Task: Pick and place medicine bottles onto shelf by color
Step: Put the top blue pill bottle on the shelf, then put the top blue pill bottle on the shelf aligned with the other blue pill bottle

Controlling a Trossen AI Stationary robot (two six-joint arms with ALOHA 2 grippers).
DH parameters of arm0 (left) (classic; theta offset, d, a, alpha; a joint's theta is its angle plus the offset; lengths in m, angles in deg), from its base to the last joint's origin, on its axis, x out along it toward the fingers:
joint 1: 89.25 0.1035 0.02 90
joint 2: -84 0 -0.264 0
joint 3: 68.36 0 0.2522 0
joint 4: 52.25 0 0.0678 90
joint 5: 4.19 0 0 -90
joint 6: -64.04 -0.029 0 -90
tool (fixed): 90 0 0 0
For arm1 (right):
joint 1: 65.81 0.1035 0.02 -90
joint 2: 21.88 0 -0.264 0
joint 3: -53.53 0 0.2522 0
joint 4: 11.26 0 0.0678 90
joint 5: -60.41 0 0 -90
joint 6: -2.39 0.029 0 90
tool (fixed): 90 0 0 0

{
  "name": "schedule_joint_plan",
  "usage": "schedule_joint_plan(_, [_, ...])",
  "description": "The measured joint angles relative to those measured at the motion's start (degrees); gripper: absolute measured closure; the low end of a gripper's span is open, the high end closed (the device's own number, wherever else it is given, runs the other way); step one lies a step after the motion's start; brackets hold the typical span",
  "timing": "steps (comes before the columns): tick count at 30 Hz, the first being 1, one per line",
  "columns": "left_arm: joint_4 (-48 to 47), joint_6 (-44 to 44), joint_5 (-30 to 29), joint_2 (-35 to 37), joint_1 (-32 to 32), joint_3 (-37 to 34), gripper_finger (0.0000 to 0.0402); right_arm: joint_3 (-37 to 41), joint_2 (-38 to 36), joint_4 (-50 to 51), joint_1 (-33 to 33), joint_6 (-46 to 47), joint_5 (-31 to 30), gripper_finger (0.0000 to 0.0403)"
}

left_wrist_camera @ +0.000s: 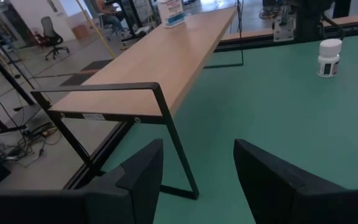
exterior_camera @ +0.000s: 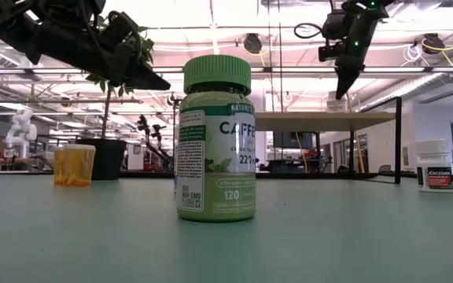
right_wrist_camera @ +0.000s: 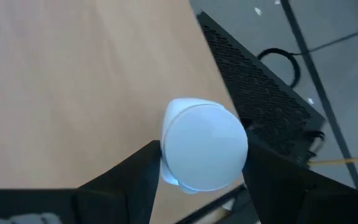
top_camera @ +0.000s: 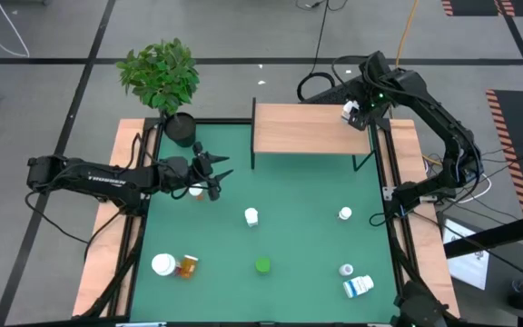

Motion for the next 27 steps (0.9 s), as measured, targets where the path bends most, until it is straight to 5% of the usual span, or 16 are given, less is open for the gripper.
schedule_joint_plan(27, [-1.71,0.41,-0.02,0.00,-0.15,0.00,0.0201,0.05,-6.15,-6.75,4.17,5.40,-2.20,0.0158])
